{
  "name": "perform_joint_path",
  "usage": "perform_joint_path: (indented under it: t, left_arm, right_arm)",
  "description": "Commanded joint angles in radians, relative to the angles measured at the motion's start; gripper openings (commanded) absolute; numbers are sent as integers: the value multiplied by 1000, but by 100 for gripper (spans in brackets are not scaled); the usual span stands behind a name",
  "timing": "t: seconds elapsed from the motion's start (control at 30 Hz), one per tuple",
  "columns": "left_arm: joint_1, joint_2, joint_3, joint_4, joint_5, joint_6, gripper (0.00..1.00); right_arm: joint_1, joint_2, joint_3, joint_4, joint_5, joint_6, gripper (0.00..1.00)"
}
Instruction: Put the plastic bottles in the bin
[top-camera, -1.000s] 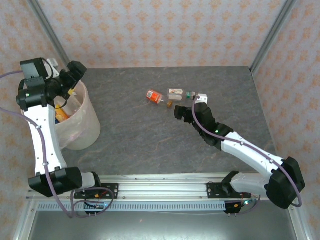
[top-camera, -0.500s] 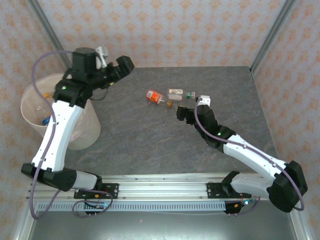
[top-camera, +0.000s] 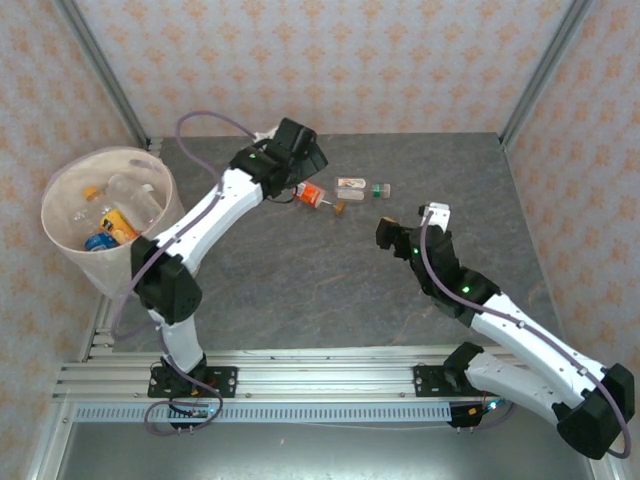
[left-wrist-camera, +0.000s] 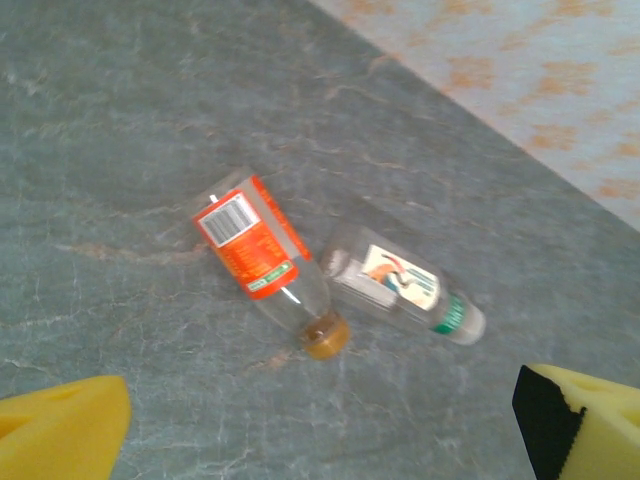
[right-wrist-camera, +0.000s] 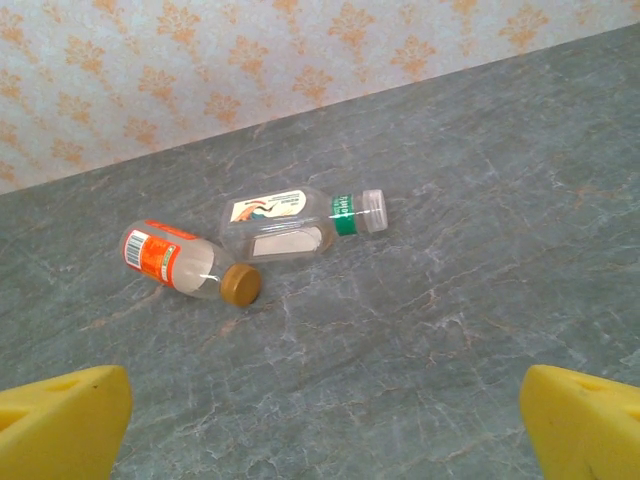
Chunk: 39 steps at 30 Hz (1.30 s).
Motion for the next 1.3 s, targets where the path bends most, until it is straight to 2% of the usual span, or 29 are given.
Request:
perform_joint_path:
  t: [0.0, 0.13, 0.27, 0.4, 0.53, 0.73, 1.0, 1.27]
  left_arm:
    - [-10, 107, 70, -40, -98, -133, 100]
    - [-9, 275, 184, -86, -83, -192, 100]
    - [-8, 405, 299, -156, -140, -238, 100]
    - [-2, 473, 320, -147, -190, -280, 100]
    - [21, 553, 378, -167, -169, -296, 100]
    - [54, 656, 424, -109, -121, -278, 94]
    - [77, 663, 345, 5, -74, -183, 87]
    - [79, 568, 173, 109, -83, -79, 68]
  right_arm:
    - [-4, -42, -17, -56, 48, 11, 100]
    - [-5, -52, -26, -55, 45, 13, 99]
    - [-5, -52, -15, -65, 45, 9, 99]
    - [-5, -52, -11, -80, 54, 0, 99]
    - [-5, -52, -5, -98, 65, -4, 99]
    - [-5, -52, -10, -97, 69, -1, 99]
    - [-6, -39, -7, -89, 64, 3, 99]
    - [-6, -15, 0, -82, 52, 25, 99]
